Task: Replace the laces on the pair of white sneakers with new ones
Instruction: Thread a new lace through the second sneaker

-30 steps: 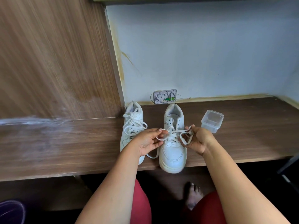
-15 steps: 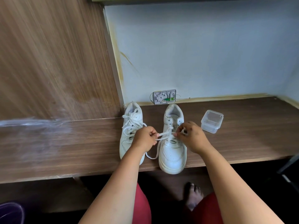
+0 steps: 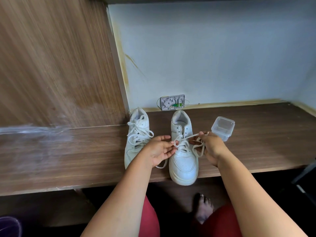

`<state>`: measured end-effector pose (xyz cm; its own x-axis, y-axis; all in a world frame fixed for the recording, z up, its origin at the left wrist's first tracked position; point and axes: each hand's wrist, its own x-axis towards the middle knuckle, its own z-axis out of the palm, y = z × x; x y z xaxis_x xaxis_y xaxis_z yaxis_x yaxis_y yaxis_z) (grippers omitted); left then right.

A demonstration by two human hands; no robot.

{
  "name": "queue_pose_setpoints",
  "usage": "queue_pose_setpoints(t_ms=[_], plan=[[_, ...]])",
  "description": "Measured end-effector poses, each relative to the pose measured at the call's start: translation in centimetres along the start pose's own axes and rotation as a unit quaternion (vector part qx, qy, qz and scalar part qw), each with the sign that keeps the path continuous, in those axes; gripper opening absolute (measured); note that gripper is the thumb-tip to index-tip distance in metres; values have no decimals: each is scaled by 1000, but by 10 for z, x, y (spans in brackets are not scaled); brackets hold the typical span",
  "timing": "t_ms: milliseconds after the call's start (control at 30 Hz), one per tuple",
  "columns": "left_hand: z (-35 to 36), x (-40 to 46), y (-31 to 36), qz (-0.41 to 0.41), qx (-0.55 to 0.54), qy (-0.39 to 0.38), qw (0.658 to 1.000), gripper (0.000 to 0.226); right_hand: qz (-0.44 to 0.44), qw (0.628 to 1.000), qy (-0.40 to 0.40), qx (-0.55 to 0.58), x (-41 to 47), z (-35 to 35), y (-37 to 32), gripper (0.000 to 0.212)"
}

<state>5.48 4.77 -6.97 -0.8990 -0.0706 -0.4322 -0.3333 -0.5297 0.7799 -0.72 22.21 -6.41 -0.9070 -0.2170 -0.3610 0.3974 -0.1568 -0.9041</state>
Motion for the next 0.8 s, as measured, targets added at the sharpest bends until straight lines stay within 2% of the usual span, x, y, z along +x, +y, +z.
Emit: queue_pose_setpoints(t_ms=[100,233,267,333,400,500,567,700,800], plan=[[1,-3,2,-6,-49,-30,998,37,24,999,23,32,2,3,3,17],[10,-2,-2,13,-62,11,998,38,24,997,42,55,5,5,7,21],[10,-2,-2,13,-59,18,998,35,6,998,45,37,4,5,7,20],[11,-4,-2,14,-26,13,999,23,-70,992,53,-94,4,3,9,16],[10,-5,-2,20,34,7,999,12,-166,948,47,-266,3,-1,9,12],[10,-5,-5,47,79,28,995,11,-251,878,-5,-408,0,-1,8,19],[10,-5,-6,56,93,34,994,13,-285,852,-11,-440,2,1,12,24],[11,-6,-4,45,101,30,993,9,-312,844,1,-437,5,5,17,12],[12,-5,-5,51,109,38,992,6,-294,852,27,-433,6,5,16,7]])
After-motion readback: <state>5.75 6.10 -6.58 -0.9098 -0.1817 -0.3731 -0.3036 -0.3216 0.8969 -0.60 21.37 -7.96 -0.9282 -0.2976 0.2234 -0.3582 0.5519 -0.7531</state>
